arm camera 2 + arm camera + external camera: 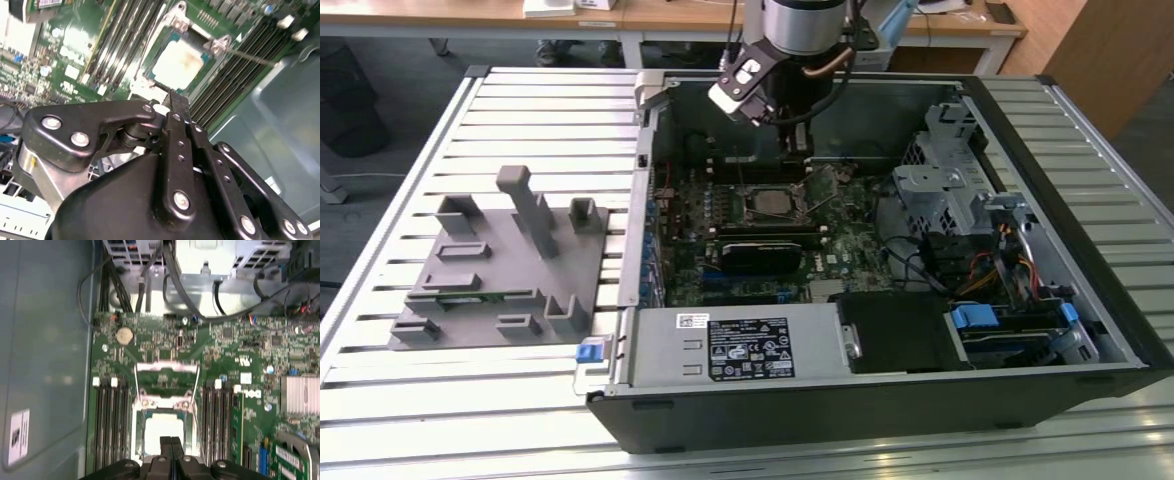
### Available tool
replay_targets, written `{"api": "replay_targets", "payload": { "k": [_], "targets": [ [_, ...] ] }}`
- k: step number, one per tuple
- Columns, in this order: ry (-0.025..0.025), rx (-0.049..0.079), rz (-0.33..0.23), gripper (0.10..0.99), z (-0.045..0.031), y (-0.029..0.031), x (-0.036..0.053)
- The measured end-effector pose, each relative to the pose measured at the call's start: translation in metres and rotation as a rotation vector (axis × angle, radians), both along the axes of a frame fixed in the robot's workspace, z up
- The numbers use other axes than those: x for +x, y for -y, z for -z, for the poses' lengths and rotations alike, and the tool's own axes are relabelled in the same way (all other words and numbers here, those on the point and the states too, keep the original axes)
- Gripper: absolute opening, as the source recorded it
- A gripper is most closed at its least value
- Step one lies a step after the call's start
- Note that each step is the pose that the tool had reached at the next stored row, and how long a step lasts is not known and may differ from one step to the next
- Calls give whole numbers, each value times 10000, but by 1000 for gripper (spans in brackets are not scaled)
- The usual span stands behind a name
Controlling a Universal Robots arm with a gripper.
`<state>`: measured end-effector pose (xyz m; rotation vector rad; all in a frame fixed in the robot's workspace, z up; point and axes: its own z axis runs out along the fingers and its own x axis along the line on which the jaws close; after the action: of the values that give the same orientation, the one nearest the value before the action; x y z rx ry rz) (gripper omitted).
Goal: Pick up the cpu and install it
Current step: 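Close the cpu cover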
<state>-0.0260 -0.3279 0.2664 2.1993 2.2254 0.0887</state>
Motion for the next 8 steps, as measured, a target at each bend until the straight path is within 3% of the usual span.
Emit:
{"api": "replay_targets", "payload": {
  "k": [8],
  "targets": [
    [-129, 13, -1, 106, 2, -1, 323]
  ]
}}
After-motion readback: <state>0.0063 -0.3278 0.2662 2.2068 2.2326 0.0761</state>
